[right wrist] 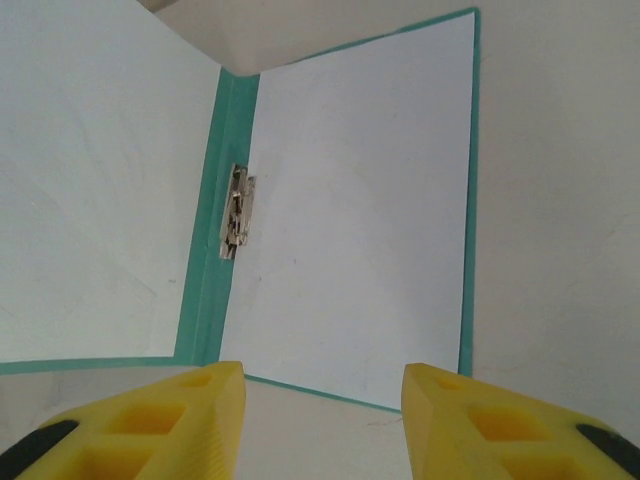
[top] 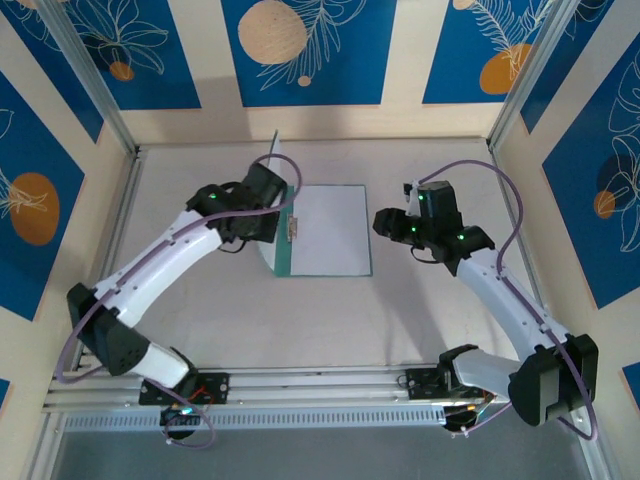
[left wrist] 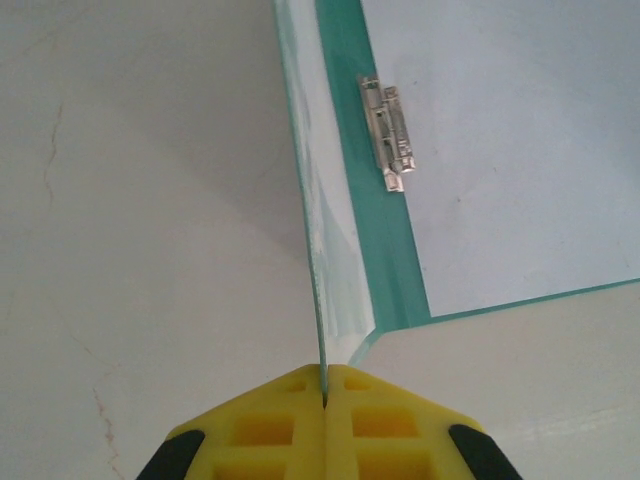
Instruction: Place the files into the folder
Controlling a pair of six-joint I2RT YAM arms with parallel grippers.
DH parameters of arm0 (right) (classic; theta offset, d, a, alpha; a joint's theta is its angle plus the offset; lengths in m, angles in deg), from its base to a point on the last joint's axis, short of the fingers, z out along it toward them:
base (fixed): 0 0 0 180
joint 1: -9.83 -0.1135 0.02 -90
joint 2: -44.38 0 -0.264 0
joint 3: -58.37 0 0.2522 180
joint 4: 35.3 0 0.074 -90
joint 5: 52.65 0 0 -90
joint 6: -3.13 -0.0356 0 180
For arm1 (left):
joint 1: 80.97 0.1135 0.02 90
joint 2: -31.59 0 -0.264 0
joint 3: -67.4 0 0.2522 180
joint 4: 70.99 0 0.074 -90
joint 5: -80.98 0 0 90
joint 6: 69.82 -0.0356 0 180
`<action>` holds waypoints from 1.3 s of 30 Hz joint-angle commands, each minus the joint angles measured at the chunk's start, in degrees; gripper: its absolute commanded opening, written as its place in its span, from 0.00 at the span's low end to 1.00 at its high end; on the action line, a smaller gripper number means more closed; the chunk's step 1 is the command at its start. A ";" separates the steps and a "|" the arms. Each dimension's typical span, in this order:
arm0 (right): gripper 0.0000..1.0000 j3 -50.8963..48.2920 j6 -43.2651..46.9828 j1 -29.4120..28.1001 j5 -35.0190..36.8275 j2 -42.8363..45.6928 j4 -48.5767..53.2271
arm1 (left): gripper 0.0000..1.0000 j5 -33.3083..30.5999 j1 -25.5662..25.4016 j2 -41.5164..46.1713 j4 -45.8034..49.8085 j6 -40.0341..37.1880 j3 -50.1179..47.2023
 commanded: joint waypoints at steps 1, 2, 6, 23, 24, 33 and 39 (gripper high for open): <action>0.46 -0.63 -0.92 1.22 -1.33 1.31 1.39 | 0.00 -7.24 -4.77 -5.45 7.71 2.21 6.12; 0.47 -0.65 -0.93 1.61 -1.48 1.31 1.58 | 0.00 -7.98 -6.13 -7.34 9.07 3.22 8.41; 0.46 -0.80 -1.32 3.18 -1.90 1.55 2.42 | 0.00 -7.05 -10.24 -14.00 11.69 6.75 14.97; 0.47 -2.84 -0.85 8.73 -4.88 4.15 2.69 | 0.12 7.57 -16.40 -33.94 6.08 14.06 33.00; 0.47 -3.06 -0.89 9.06 -5.08 4.36 2.74 | 0.12 8.84 -16.40 -34.53 4.80 14.28 33.04; 0.47 -3.60 -0.53 11.22 -5.98 6.06 3.05 | 0.30 11.49 -15.98 -40.90 1.40 15.58 40.30; 0.47 -4.17 -0.06 11.66 -5.43 6.50 2.74 | 0.47 12.02 -15.23 -40.25 -0.55 14.20 43.16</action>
